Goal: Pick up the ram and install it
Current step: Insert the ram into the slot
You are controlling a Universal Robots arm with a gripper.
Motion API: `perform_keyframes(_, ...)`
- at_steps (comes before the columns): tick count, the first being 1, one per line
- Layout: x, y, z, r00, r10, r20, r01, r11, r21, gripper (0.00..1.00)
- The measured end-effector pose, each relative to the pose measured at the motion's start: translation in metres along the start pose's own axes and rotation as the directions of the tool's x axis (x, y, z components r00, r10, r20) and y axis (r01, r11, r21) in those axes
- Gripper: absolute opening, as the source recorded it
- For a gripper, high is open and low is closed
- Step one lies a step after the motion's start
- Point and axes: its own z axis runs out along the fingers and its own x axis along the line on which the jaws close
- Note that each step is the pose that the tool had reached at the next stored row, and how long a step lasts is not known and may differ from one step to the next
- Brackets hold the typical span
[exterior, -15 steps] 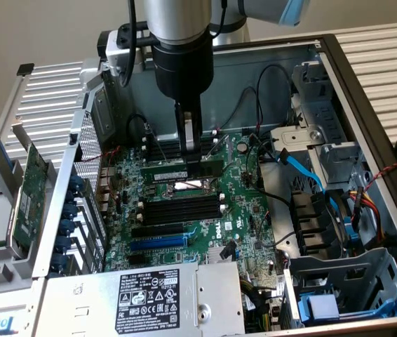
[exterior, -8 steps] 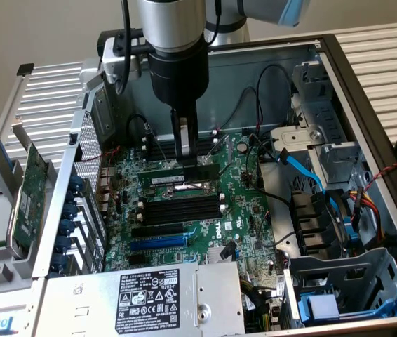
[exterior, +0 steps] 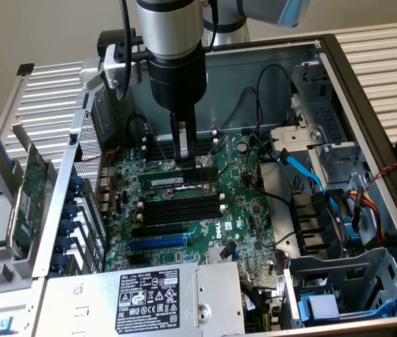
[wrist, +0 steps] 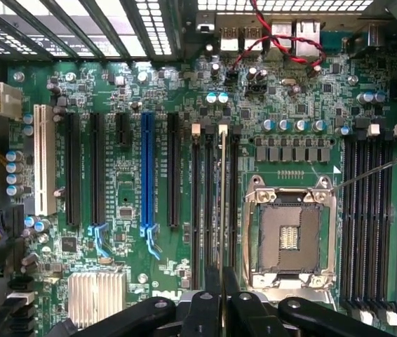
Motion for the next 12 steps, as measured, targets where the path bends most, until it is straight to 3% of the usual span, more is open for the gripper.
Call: perform_keyframes(12,0.0047,0.0001,0.0044,1.0,0.0,-0.0017,0.0,1.0,-0.0001,0.13)
